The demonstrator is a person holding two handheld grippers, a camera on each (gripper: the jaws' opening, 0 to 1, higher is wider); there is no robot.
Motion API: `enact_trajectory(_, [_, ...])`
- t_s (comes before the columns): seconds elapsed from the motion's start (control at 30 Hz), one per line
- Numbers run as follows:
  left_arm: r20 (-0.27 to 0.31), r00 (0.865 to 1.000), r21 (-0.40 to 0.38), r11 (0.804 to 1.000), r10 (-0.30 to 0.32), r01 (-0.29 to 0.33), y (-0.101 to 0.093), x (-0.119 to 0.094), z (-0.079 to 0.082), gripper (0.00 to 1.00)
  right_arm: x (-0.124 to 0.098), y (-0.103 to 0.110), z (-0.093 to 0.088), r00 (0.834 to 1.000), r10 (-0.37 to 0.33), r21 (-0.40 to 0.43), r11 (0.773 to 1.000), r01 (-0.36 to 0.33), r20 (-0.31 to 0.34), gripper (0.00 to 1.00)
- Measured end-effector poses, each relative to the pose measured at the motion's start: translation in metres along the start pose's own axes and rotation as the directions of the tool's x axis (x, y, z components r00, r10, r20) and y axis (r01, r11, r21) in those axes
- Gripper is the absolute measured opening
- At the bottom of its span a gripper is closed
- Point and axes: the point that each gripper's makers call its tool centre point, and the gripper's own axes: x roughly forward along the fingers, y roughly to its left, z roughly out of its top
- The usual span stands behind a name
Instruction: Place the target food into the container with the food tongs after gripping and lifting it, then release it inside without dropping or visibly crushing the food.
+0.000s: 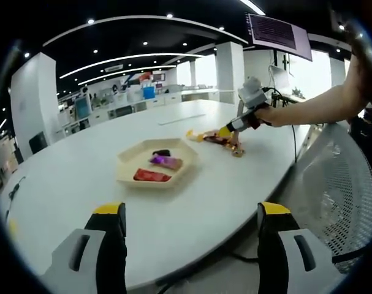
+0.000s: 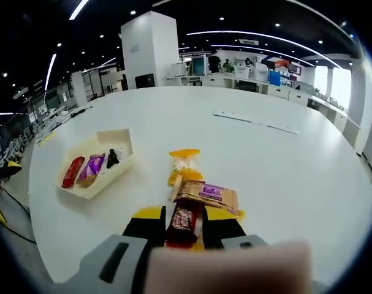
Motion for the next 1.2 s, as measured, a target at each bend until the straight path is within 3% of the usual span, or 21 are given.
enact_trajectory(0.4, [0.004, 1.000, 0.002, 1.000, 0.003, -0.003, 0.000, 0.000, 0.001, 0.85, -0.001, -0.001, -0.001, 1.000, -0.006, 0.007, 1.000, 0.006, -0.014, 0.21])
enact_trajectory(0.8, [0.013, 1.000, 0.002, 1.000, 0.001, -0.001, 0.001, 0.000, 0.002, 0.84, -0.025, -0.002, 0.042, 0.998, -0.008, 0.035, 0.999, 0.006, 0.057, 0.21])
enact_trajectory(1.2, [0.033, 0.999, 0.005, 1.000, 0.009, -0.009, 0.002, -0.001, 0.005, 0.84, -0.034, 0.010, 0.065, 0.998, 0.007, 0.004, 1.000, -0.007, 0.070, 0.21])
